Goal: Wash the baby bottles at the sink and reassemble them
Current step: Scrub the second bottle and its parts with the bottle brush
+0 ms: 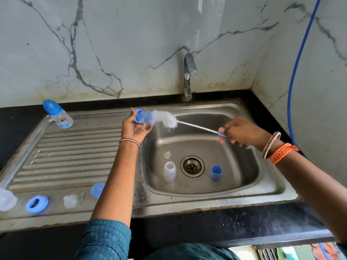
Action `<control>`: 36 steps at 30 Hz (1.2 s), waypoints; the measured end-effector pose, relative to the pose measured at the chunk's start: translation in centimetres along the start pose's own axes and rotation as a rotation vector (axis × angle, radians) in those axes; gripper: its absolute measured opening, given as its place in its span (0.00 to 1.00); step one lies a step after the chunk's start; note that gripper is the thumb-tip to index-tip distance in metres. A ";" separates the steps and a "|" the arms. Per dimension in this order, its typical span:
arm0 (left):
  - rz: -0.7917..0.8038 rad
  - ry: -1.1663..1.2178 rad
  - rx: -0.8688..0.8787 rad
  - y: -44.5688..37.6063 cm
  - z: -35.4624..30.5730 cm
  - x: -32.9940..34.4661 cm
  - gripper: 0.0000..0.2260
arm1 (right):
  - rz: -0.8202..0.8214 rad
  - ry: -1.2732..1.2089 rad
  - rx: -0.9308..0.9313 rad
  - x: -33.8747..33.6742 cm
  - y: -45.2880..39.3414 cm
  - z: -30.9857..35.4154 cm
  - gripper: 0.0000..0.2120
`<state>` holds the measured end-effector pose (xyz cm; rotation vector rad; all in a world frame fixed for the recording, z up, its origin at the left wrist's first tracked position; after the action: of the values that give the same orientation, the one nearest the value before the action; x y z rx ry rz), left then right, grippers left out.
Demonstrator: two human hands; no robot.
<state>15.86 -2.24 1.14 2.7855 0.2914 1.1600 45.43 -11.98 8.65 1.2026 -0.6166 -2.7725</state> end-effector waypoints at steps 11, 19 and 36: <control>0.028 -0.306 -0.062 -1.8 -1.4 -1.3 0.09 | -0.045 -0.342 0.245 -4.5 -1.3 -10.8 0.15; 0.359 -1.260 -0.309 -4.6 12.2 -0.7 0.16 | -0.208 0.018 0.051 -1.1 -4.4 -8.1 0.08; 1.056 -2.147 -0.064 -13.0 20.6 -2.3 0.21 | -0.069 -0.189 0.029 0.5 -11.7 -7.3 0.05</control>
<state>27.22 9.33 -17.21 2.2228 -1.2759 -1.9318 51.55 -3.80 -0.65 0.9914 -0.6423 -2.9692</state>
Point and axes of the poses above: each hand's wrist, its own y-axis away from the middle knuckle, its own x-axis out of the palm, z = x × y, the point moved 2 cm from there along -y, towards the middle knuckle, and after that the axes turned 12 degrees about x, right-handed, at the moved point
